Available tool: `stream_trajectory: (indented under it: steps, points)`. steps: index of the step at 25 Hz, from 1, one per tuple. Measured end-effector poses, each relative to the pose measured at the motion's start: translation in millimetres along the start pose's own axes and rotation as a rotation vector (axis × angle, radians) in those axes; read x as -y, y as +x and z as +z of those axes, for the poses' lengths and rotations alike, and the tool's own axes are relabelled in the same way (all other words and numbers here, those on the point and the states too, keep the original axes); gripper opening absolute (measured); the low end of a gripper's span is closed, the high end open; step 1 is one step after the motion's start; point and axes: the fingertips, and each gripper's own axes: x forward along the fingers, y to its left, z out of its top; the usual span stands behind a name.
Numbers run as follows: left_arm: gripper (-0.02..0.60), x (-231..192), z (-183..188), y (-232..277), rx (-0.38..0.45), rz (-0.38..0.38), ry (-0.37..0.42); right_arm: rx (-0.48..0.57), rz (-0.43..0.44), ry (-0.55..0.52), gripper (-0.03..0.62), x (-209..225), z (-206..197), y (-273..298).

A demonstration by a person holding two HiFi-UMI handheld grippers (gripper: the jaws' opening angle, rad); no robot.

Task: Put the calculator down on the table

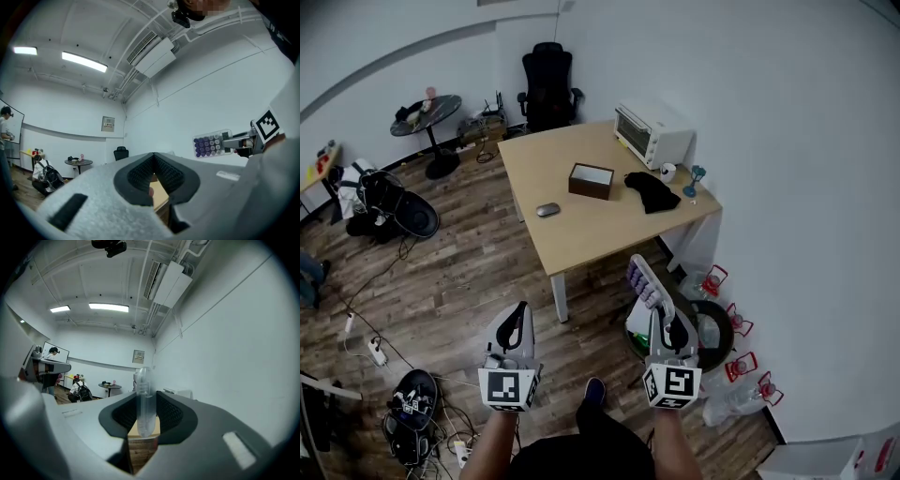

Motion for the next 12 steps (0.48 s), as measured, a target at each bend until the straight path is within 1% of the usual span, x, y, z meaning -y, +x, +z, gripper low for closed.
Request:
stream_trajectory:
  steps: [6,9,12]
  points:
    - [-0.005,-10,7,85,0.009,0.045,0.005,0.002,0.04,0.008,0.11,33,3,81]
    - [-0.005,-10,8,118,0.016,0.057,0.01,0.005,0.053,0.004,0.11,49,3,115]
    - [-0.005,-13,2,147,0.0,0.063,0.026,0.003,0.058,0.004,0.11,60,1,144]
